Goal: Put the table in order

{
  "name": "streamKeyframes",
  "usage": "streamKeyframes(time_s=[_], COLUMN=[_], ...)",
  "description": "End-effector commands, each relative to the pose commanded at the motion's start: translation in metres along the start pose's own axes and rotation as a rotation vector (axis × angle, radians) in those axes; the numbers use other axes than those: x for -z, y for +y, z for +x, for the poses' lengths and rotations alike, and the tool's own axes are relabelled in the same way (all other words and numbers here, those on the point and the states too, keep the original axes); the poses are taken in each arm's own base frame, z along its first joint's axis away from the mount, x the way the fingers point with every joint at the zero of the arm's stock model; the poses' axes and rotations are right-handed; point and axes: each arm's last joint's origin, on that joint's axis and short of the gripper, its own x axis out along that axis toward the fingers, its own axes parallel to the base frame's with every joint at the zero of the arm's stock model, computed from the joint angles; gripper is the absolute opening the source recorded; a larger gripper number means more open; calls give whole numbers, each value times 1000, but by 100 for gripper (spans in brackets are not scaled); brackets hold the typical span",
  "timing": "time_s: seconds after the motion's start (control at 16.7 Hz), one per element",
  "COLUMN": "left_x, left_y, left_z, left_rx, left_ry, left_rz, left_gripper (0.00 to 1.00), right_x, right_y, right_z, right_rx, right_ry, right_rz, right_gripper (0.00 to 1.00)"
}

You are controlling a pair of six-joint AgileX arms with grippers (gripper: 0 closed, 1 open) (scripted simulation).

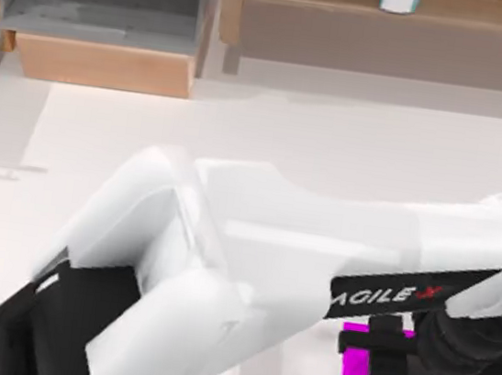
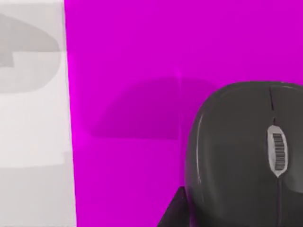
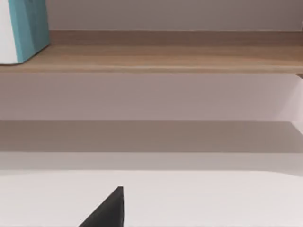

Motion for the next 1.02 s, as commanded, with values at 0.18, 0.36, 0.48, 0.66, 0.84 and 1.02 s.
streamKeyframes(time_s=[0.18, 0.36, 0.48, 0.66, 0.84, 1.02], left_x=[0, 0, 0, 0, 0, 0], left_y=[0, 0, 0, 0, 0, 0], left_z=[0, 0, 0, 0, 0, 0], left_rx=[0, 0, 0, 0, 0, 0], left_ry=[0, 0, 0, 0, 0, 0], left_rz=[0, 0, 0, 0, 0, 0], left_gripper=[45, 68, 83, 100, 100, 100], right_x=[0, 0, 0, 0, 0, 0], right_y=[0, 0, 0, 0, 0, 0], right_z=[0, 0, 0, 0, 0, 0], right_rx=[0, 0, 0, 0, 0, 0], right_ry=[0, 0, 0, 0, 0, 0], right_rz=[0, 0, 0, 0, 0, 0], right_gripper=[100, 100, 100, 100, 100, 100])
